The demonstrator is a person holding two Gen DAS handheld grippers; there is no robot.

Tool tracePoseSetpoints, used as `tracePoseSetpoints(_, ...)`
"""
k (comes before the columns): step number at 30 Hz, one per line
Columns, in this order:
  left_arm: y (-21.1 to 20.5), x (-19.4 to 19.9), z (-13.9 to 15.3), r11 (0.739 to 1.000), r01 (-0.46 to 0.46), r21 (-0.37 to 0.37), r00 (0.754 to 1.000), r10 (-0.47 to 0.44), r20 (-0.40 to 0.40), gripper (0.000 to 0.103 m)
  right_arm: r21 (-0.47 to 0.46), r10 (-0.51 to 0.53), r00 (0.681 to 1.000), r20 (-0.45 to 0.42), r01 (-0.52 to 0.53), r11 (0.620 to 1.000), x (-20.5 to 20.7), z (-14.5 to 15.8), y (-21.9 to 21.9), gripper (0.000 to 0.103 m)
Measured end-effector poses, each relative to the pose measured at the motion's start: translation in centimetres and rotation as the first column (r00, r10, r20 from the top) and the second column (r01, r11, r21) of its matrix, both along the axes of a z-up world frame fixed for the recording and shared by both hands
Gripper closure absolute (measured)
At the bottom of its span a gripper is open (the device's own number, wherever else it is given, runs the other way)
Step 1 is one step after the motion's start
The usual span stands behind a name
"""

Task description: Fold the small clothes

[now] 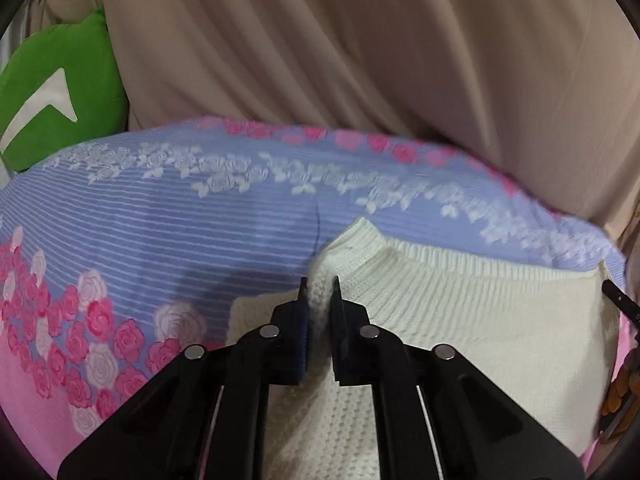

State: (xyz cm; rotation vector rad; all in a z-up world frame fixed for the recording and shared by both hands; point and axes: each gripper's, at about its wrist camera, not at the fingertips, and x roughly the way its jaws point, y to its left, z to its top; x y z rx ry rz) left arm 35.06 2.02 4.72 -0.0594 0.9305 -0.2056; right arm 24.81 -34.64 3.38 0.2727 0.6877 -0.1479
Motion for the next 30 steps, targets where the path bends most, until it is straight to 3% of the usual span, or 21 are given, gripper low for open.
tracePoseSetpoints(1,-0.2,0.6,-1.6,1.000,0.001,0.025,0.999,0.001,-0.046,0.095,0.004,0.006,0.997,-0.083,-0.006,1.000,1.1,-2.0,-0.2,0.096)
tracePoseSetpoints(2,-0.4,1.0,-2.9,0.999,-0.003,0.035,0.997,0.006,-0.078,0.095,0.035,0.022,0.995,-0.098,-0.019,0.999,1.4,-2.8,-0.4,0.097)
tracePoseSetpoints(6,-0.6,-0.9,-0.7,0.998,-0.002,0.063,1.000,0.002,0.002,0.091,0.046,-0.010,0.999,0.037,0.008,0.999,-1.6,1.1,0.2,0.093)
tracePoseSetpoints(8,-0.4,-3.0,1.3,0.997,-0.022,0.072,0.999,0.019,0.051,0.092,0.013,0.015,0.995,0.096,-0.016,1.000,-3.6,3.1,2.5,0.086)
tracePoseSetpoints(10,-0.8,-6.0,3.4,0.999,0.002,0.051,0.996,-0.007,0.093,0.092,0.006,0.127,0.985,0.115,-0.129,0.992,-5.3,4.1,6.7,0.086)
tracePoseSetpoints(12,-2.4,-8.7,4.3,0.997,0.057,0.044,0.993,-0.062,0.100,0.092,0.009,0.262,0.962,0.076,-0.263,0.965,-6.1,3.4,11.5,0.086)
tracePoseSetpoints(15,-5.7,-11.4,2.9,0.985,0.166,0.054,0.985,-0.168,0.032,0.089,0.056,0.443,0.896,-0.024,-0.441,0.896,-6.3,0.0,18.1,0.090)
tracePoseSetpoints(17,-6.9,-12.8,1.1,0.975,0.200,0.093,0.980,-0.200,-0.004,0.089,-0.005,0.482,0.872,-0.083,-0.484,0.875,-7.0,-1.9,20.7,0.095)
tracePoseSetpoints(18,-6.9,-13.4,0.1,0.972,0.196,0.129,0.981,-0.194,-0.023,0.089,-0.050,0.474,0.876,-0.092,-0.479,0.876,-7.8,-2.5,20.7,0.095)
tracePoseSetpoints(20,-5.2,-14.5,-0.9,0.975,0.185,0.124,0.983,-0.181,-0.041,0.089,-0.036,0.430,0.899,-0.080,-0.434,0.900,-9.5,-2.6,17.8,0.100)
tracePoseSetpoints(24,-1.6,-16.6,-0.1,0.982,0.119,0.146,0.993,-0.118,-0.014,0.090,-0.038,0.177,0.982,-0.071,-0.180,0.983,-14.1,-3.3,8.7,0.101)
tracePoseSetpoints(26,-0.5,-17.4,-0.1,0.983,0.099,0.153,0.995,-0.099,-0.013,0.090,0.033,0.080,0.994,-0.069,-0.077,0.996,-16.6,-4.3,4.2,0.103)
tracePoseSetpoints(29,0.5,-17.9,-0.2,0.986,0.084,0.142,0.996,-0.081,-0.025,0.090,0.163,0.062,0.998,-0.025,-0.057,0.985,-18.7,-5.6,1.5,0.103)
tracePoseSetpoints(30,0.7,-18.2,-0.4,0.987,0.080,0.139,0.997,-0.077,-0.028,0.090,0.156,0.060,0.998,-0.022,-0.056,0.986,-18.8,-5.7,1.5,0.103)
